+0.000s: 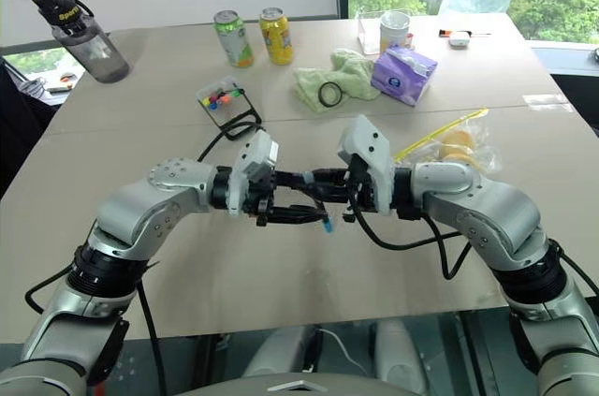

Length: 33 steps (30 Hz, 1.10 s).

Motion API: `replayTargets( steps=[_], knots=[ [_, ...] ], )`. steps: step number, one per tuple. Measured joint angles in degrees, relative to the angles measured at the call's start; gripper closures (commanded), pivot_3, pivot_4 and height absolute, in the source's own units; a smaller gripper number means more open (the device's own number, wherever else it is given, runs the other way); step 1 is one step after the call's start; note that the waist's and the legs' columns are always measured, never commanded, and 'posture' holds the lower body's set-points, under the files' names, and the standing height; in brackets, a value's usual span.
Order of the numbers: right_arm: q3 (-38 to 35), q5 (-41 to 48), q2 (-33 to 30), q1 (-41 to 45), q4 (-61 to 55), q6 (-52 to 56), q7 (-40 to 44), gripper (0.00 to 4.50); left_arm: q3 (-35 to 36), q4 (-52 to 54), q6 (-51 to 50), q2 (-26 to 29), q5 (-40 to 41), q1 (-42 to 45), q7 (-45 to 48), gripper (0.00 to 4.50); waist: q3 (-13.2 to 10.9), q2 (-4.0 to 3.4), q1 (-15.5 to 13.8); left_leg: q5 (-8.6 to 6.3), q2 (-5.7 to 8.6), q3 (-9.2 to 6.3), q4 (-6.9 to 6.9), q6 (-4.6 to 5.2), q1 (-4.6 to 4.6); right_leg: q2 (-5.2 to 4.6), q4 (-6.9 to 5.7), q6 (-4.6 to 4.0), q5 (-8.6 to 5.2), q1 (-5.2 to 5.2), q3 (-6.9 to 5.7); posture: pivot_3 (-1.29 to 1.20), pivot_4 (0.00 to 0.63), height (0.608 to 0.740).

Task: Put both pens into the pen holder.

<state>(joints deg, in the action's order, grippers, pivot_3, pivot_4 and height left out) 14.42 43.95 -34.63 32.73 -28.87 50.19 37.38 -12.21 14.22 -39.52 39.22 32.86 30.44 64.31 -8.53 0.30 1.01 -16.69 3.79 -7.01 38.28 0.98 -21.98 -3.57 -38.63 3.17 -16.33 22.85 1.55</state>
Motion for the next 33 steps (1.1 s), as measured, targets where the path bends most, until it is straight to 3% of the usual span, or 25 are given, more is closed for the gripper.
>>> replayTargets(
  steps=[1,3,7,8,12,13,19,22,28,30,33],
  knots=[
    [0.0,0.0,0.1,0.0,-0.2,0.5,0.2,4.44,0.0,0.3,-0.2,0.1,0.0,0.3,0.5,1.51,0.0,0.0,0.0,0.0,0.0,-0.01,0.01,0.0,-0.01,0.0,0.0,0.0,0.0,0.0,0.01,0.0,0.15,0.74],
    [0.0,0.1,0.2,0.1,-0.6,1.1,0.3,4.44,0.0,0.8,-0.6,0.3,0.0,0.5,1.1,2.28,0.0,0.01,-0.1,0.0,0.01,0.0,0.02,0.01,-0.02,-0.02,0.02,0.0,0.0,0.0,0.03,0.0,0.15,0.74],
    [0.0,0.0,1.4,0.5,-1.2,1.8,0.2,4.44,-0.4,1.1,-1.0,0.2,-0.2,0.3,1.8,4.24,0.0,0.01,-0.1,0.0,0.01,-0.01,0.01,0.0,-0.02,-0.01,0.01,0.0,0.0,0.0,0.03,0.0,0.15,0.74],
    [-0.1,0.1,1.4,0.5,-1.1,2.2,0.3,4.44,-0.5,1.6,-1.0,0.2,-0.3,0.1,1.8,4.45,0.0,0.01,-0.1,0.0,0.01,-0.01,0.02,0.0,-0.02,-0.01,0.01,0.0,0.0,0.0,0.03,0.0,0.15,0.74],
    [-0.4,0.3,1.9,0.5,-1.1,3.5,0.3,4.44,-0.5,2.2,-1.3,0.2,-0.5,-0.4,1.6,4.45,0.0,0.01,-0.1,0.0,0.01,-0.01,0.02,0.0,-0.02,-0.01,0.01,0.0,0.0,0.0,0.03,0.0,0.15,0.74],
    [-0.6,0.6,1.9,0.5,-1.1,3.9,0.3,3.43,-0.5,2.3,-1.2,0.0,-0.7,-0.5,1.5,4.5,0.0,0.01,-0.1,0.0,0.01,-0.01,0.02,0.0,-0.02,-0.01,0.01,0.0,0.0,0.0,0.03,0.0,0.15,0.74],
    [-5.1,5.1,3.8,-0.2,-1.9,5.8,-0.7,0.65,-1.5,2.8,-0.4,-1.2,-1.5,-2.0,0.7,4.5,0.0,0.02,-0.1,0.0,0.01,-0.02,0.02,0.0,-0.02,-0.02,-0.01,0.0,0.0,-0.01,0.03,0.0,0.15,0.74],
    [-10.0,7.9,2.7,-2.9,-2.1,6.1,-0.8,0.65,-1.1,3.0,2.5,-1.0,-3.4,-3.0,-0.4,4.5,0.0,0.03,-0.3,0.0,0.01,-0.03,0.02,0.01,-0.03,-0.04,0.03,0.0,0.0,-0.02,0.02,0.0,0.15,0.74],
    [-20.0,7.9,-3.2,-18.7,-3.5,1.6,3.3,0.65,3.3,4.1,16.8,0.7,-13.8,-7.4,-6.9,4.5,0.0,0.05,-0.4,-0.01,0.01,-0.03,-0.02,0.01,-0.08,-0.06,0.12,0.0,0.0,-0.02,0.02,0.0,0.15,0.74],
    [-21.7,5.8,-4.1,-24.1,-4.3,-2.7,5.0,0.65,4.4,2.3,29.7,0.6,-21.9,-9.0,-12.0,4.5,0.0,0.05,-0.3,-0.01,0.0,0.02,-0.06,0.01,0.03,-0.05,0.13,0.0,0.0,-0.08,0.05,0.0,0.15,0.74],
    [-23.5,5.0,1.0,-24.8,-3.7,-8.1,4.2,0.65,4.7,-5.2,44.9,0.8,-32.4,-8.6,-18.5,4.5,0.0,0.04,-0.2,0.0,-0.01,0.11,-0.04,0.0,0.14,-0.01,-0.01,0.0,0.01,-0.11,0.13,0.0,0.15,0.74]
  ],
)
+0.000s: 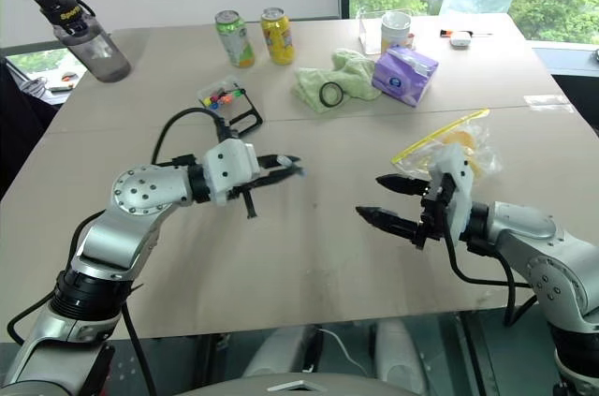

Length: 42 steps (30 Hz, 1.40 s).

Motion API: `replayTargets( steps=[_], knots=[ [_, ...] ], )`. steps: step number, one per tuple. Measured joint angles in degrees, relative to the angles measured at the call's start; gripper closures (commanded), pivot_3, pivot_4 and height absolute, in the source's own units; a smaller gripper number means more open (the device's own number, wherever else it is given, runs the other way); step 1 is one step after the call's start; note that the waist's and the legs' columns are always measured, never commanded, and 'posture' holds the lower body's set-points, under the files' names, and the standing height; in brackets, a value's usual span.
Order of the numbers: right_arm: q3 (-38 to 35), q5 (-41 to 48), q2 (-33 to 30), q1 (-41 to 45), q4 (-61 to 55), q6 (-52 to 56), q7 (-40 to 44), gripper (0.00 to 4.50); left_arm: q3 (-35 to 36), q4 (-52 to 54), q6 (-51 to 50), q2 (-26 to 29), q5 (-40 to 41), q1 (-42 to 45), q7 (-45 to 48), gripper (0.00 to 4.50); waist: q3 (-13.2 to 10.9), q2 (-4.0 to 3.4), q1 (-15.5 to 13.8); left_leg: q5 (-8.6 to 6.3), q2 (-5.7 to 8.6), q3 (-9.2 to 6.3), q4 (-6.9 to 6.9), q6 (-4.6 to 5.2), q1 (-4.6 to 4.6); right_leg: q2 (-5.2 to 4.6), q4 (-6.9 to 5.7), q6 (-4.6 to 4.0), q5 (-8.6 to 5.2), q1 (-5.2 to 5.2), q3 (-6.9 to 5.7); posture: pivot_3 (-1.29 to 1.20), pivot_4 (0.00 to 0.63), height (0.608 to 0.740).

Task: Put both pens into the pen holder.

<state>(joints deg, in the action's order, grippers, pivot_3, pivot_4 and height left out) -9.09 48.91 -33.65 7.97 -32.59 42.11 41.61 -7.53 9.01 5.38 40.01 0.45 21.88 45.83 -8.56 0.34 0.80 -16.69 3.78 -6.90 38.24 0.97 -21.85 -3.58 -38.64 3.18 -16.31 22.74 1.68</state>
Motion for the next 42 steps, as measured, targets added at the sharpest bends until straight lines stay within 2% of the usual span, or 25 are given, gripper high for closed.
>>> replayTargets(
  steps=[2,4,7,12,21,35,42],
  knots=[
    [0.1,-2.2,3.3,1.0,1.3,-4.4,-1.1,0.65,0.1,-6.9,8.8,0.1,-7.2,1.9,-6.3,4.5,0.0,0.0,-0.2,0.0,0.02,-0.03,0.03,0.0,0.01,-0.01,-0.05,0.0,0.0,-0.02,-0.04,0.0,0.15,0.74],
    [1.7,-7.0,2.6,0.9,3.3,-8.2,-0.5,0.65,0.2,-13.1,15.9,0.5,-14.0,4.0,-12.8,4.5,0.0,0.04,-0.4,0.0,0.07,-0.04,0.06,0.01,-0.03,-0.04,-0.04,0.02,0.01,0.0,-0.11,0.0,0.15,0.74],
    [3.5,-9.6,3.0,0.9,5.1,-11.5,1.1,0.65,0.3,-18.6,22.5,1.3,-22.2,5.9,-21.5,4.5,-0.1,0.09,-0.4,-0.01,0.09,-0.02,0.05,0.01,-0.22,-0.05,-0.04,0.02,0.01,0.24,-0.21,0.0,0.15,0.74],
    [3.4,-9.5,4.1,3.2,6.4,-14.9,1.8,0.65,0.3,-21.6,25.6,1.7,-29.3,8.8,-30.1,4.5,0.0,0.1,-0.1,0.01,0.09,0.02,0.11,-0.01,-0.63,-0.04,-0.27,0.02,0.01,0.72,-0.21,0.0,0.15,0.74],
    [6.1,-13.2,4.0,4.0,6.9,-17.5,2.8,0.65,0.3,-26.6,23.3,1.5,-30.6,13.1,-32.8,4.5,0.0,0.1,0.0,0.02,0.1,0.03,0.15,-0.02,-0.76,-0.03,-0.3,0.02,0.01,0.83,-0.23,0.0,0.15,0.74],
    [6.3,-13.1,4.5,6.8,6.6,-15.9,0.6,0.65,0.5,-28.1,15.1,0.1,-25.0,12.7,-28.1,4.5,0.0,0.1,0.1,0.02,0.1,0.02,0.19,-0.02,-0.76,-0.03,-0.34,0.02,0.01,0.83,-0.25,0.0,0.15,0.74],
    [6.4,-13.0,4.4,8.1,6.2,-14.8,-0.3,0.65,0.5,-37.6,14.3,-0.7,-24.3,18.5,-28.2,4.5,0.0,0.11,0.2,0.02,0.12,0.01,0.24,-0.02,-0.77,-0.02,-0.38,0.02,0.01,0.83,-0.29,0.0,0.15,0.74]
  ],
)
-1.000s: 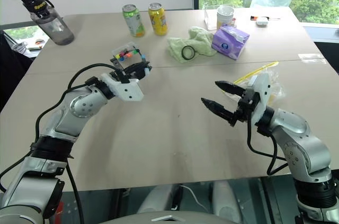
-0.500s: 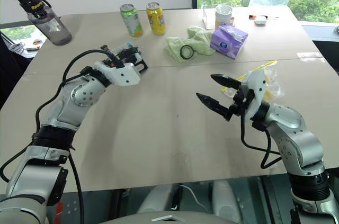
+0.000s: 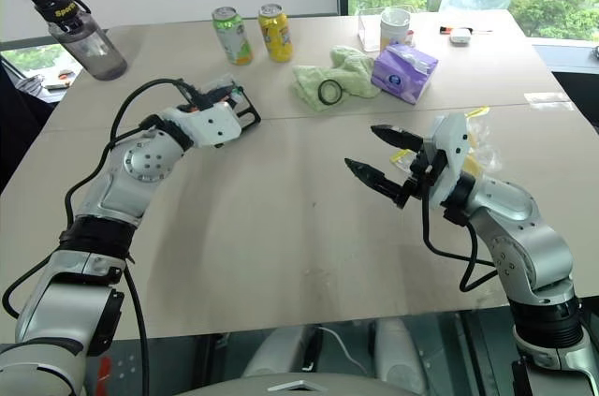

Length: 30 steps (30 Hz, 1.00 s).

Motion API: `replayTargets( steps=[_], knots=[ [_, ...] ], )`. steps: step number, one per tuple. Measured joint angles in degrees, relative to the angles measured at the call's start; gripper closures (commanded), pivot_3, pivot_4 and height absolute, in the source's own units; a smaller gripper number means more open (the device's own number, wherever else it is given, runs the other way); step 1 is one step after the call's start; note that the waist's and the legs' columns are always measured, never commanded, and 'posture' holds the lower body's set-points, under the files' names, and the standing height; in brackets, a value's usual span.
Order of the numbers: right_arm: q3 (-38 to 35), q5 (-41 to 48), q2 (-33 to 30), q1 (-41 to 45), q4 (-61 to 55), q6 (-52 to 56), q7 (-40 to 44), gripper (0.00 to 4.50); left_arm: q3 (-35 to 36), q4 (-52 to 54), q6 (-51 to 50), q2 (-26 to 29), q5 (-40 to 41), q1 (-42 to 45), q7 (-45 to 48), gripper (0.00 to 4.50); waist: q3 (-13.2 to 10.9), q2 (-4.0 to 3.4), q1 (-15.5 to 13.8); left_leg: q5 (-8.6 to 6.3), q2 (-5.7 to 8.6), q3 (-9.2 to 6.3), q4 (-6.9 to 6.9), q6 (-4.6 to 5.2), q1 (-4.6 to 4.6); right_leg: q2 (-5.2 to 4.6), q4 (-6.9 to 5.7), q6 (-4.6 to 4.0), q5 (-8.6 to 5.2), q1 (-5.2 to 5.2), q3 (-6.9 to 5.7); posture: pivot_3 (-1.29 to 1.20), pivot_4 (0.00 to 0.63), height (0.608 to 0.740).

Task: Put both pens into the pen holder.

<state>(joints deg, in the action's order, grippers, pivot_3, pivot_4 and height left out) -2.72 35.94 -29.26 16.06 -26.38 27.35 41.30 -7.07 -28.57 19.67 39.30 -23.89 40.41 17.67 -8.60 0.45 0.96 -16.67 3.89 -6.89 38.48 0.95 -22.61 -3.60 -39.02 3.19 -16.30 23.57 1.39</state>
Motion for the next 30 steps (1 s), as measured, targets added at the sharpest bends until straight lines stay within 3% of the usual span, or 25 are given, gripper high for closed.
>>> replayTargets(
  steps=[3,12,13,24,30],
  knots=[
    [0.2,0.0,0.1,0.6,-0.1,0.1,-0.3,0.65,-0.1,-6.2,0.1,-1.1,0.6,3.7,-0.4,4.5,0.0,0.02,0.0,0.0,0.03,-0.03,0.04,0.0,-0.04,0.0,0.0,0.0,0.0,0.0,-0.05,0.0,0.15,0.74],
    [0.2,0.1,0.1,0.6,-0.2,0.6,-0.4,0.57,-1.1,-20.1,5.6,-1.2,-1.0,11.5,-6.9,0.28,0.0,0.04,0.6,0.0,0.04,-0.03,0.08,0.0,-0.08,-0.03,-0.1,0.01,0.0,0.08,-0.04,0.0,0.15,0.74],
    [0.2,0.1,0.1,0.5,-0.2,0.7,-0.4,0.57,-1.5,-20.7,6.2,-1.0,-1.5,11.6,-7.6,0.07,0.0,0.04,0.7,0.0,0.05,-0.03,0.08,0.0,-0.09,-0.04,-0.11,0.01,0.0,0.08,-0.04,0.0,0.15,0.74],
    [0.2,-0.2,0.0,0.1,-0.2,0.7,-0.1,0.57,-0.3,-19.2,8.3,-1.0,3.3,9.1,-6.0,0.07,0.0,0.05,1.4,0.0,0.06,-0.01,0.27,0.0,-0.09,-0.06,-0.46,0.0,0.0,0.16,0.0,0.0,0.15,0.74],
    [0.2,-0.7,-0.4,-0.6,0.0,-0.1,0.8,0.57,4.0,-8.8,4.1,-1.9,12.6,4.4,0.8,0.07,0.0,0.04,1.4,0.0,0.06,-0.01,0.46,0.0,-0.11,-0.09,-0.66,0.0,0.0,0.16,0.01,0.0,0.15,0.74]
  ],
)
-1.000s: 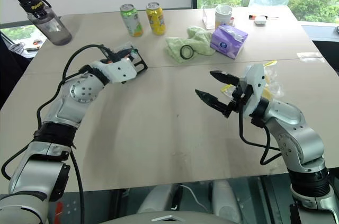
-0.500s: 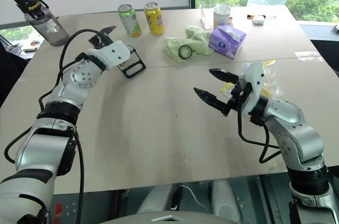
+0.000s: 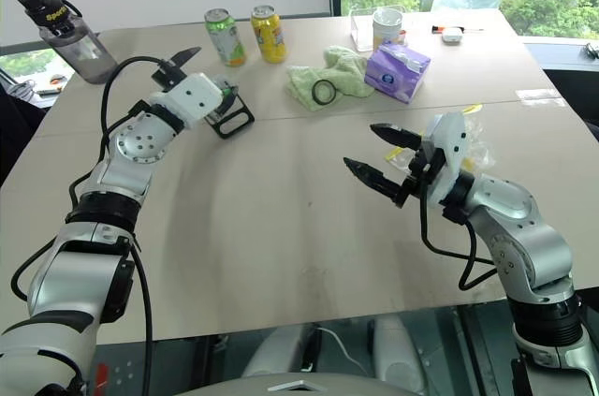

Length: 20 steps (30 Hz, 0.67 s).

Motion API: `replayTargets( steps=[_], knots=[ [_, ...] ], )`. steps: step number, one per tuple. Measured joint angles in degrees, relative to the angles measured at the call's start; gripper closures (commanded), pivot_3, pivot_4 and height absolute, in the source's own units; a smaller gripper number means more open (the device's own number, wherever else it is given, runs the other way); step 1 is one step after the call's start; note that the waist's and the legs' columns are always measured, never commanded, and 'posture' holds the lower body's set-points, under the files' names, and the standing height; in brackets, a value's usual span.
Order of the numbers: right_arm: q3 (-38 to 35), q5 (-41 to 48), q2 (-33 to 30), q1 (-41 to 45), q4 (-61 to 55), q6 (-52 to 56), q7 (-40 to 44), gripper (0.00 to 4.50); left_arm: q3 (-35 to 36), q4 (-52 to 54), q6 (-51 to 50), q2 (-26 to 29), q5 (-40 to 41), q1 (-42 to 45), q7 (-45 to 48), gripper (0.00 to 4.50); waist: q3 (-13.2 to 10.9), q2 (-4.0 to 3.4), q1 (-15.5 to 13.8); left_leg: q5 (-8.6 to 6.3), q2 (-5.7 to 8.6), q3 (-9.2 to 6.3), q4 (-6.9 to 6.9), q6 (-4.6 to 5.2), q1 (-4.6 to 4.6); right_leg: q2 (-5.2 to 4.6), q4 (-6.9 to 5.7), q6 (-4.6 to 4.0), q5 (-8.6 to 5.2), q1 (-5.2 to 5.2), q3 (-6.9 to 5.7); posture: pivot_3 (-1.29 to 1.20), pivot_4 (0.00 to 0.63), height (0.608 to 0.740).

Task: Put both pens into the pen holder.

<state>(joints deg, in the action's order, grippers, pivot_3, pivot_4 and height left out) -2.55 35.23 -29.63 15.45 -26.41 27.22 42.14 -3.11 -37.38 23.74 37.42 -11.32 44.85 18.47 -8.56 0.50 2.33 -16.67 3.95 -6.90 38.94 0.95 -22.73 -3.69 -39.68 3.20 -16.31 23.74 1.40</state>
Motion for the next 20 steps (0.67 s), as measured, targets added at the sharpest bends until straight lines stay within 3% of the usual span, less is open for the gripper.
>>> replayTargets(
  steps=[2,4,7,12,16,20],
  knots=[
    [-0.1,-0.2,-0.5,-0.6,0.3,-0.1,0.1,0.57,2.2,6.9,-3.6,-2.1,7.2,-3.0,4.7,0.07,0.0,0.0,0.0,0.0,0.0,0.0,0.08,0.0,0.0,-0.03,-0.05,0.0,0.0,-0.01,0.02,0.0,0.15,0.74],
    [-0.1,-0.7,-0.8,-1.0,0.7,-0.6,0.4,0.57,3.9,19.6,-14.9,-4.8,19.7,-9.2,11.8,0.07,0.0,-0.01,0.0,-0.01,-0.01,-0.02,0.15,0.01,-0.05,-0.06,-0.08,0.0,0.0,-0.01,0.16,0.0,0.15,0.74],
    [0.1,-3.6,-2.8,-3.8,2.4,-3.1,2.2,0.57,2.6,37.1,-31.3,-4.7,33.4,-21.0,19.9,0.07,0.0,0.0,0.2,-0.01,-0.06,-0.01,0.14,0.01,-0.03,0.04,-0.07,0.0,0.0,-0.01,0.3,0.0,0.15,0.74],
    [0.2,-8.3,-1.4,-12.8,8.6,-9.8,2.9,0.57,2.9,50.8,-44.3,0.6,35.3,-39.6,19.8,0.07,0.1,-0.08,0.1,0.0,-0.12,0.18,-0.01,0.0,0.28,0.13,-0.14,-0.02,-0.01,-0.09,0.57,0.0,0.15,0.74],
    [1.4,-11.1,-2.9,-16.0,9.6,-13.7,5.7,0.57,5.4,54.7,-45.8,0.0,35.8,-51.1,19.8,0.07,0.1,-0.07,-0.4,-0.03,-0.13,0.32,-0.02,0.03,0.72,0.12,-0.06,-0.02,-0.01,-0.47,0.7,0.0,0.15,0.74],
    [3.8,-13.2,-3.8,-19.4,11.9,-15.4,8.7,0.57,6.5,57.7,-44.0,-1.2,34.9,-56.8,19.2,0.07,0.1,-0.1,-1.5,-0.18,-0.16,0.32,-0.38,0.27,1.34,0.12,0.25,-0.03,-0.02,-1.15,0.66,0.0,0.15,0.74]
  ],
)
